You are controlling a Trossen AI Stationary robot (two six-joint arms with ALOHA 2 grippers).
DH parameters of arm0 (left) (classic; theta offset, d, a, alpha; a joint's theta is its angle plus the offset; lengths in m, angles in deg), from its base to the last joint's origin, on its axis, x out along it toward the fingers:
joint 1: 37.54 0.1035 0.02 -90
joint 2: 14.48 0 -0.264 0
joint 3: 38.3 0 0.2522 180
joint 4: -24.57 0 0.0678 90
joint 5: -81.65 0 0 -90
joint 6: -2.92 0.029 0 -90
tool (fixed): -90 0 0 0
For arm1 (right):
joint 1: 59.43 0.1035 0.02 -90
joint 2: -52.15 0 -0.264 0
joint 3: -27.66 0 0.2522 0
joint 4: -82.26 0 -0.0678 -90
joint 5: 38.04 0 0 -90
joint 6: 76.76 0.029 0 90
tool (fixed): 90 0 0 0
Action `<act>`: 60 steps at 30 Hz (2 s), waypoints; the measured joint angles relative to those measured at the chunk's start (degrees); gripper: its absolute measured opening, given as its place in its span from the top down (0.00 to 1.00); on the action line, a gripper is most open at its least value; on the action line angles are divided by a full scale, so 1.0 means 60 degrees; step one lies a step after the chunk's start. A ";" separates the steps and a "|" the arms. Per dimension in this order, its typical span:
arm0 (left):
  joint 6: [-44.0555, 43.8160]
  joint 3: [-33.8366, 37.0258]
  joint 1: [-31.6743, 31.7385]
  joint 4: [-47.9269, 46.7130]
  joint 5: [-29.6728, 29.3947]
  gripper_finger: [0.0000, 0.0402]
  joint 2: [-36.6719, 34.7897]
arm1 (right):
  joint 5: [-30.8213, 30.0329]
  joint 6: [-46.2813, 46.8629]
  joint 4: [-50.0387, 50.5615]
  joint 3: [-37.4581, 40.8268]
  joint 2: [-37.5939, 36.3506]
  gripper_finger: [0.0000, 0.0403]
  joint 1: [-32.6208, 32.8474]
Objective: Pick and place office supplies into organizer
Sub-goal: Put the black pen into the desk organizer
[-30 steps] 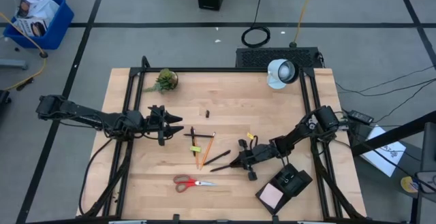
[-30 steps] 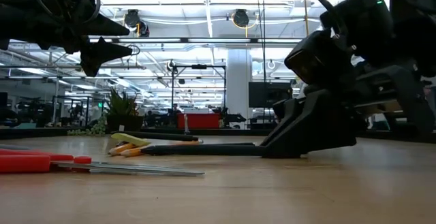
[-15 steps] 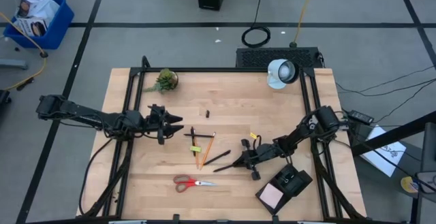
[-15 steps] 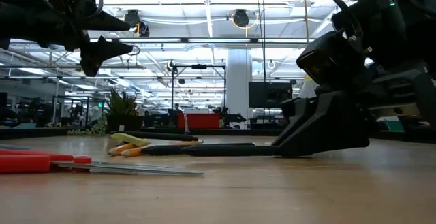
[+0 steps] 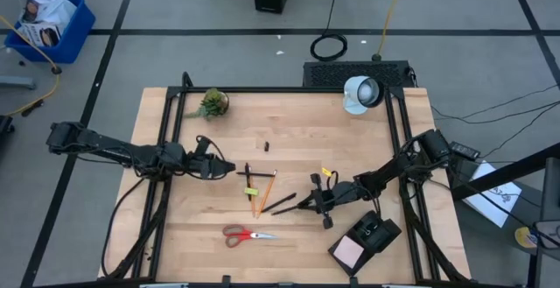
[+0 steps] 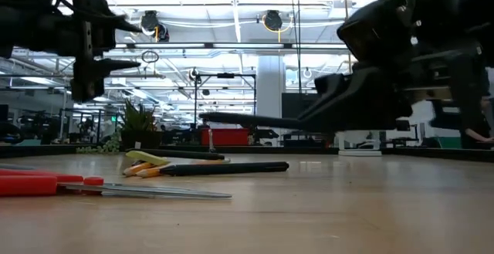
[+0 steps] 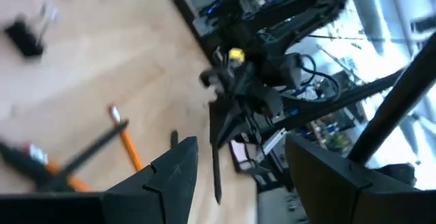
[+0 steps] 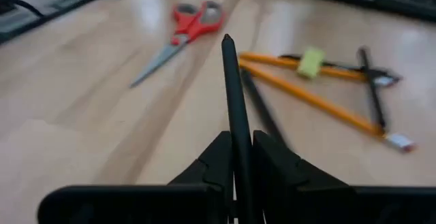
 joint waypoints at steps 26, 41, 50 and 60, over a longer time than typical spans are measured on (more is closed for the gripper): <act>-0.2382 -0.4422 0.0012 -0.0722 0.3124 0.44 0.6334 | -0.1629 -0.2755 0.1938 -0.0461 -0.1149 0.91 0.0157; -0.3138 -0.4554 -0.0003 -0.0218 0.3647 0.44 0.7595 | -0.2552 -0.4670 0.2240 -0.1175 -0.1152 0.90 0.0361; -0.2993 -0.4554 -0.0039 0.0117 0.3601 0.44 0.7592 | -0.2508 -0.5010 0.2244 -0.1604 -0.1152 0.91 0.0146; -0.2668 -0.4554 -0.0091 0.0115 0.3557 0.44 0.7592 | -0.2368 -0.5222 0.2251 -0.1979 -0.1149 0.90 -0.0195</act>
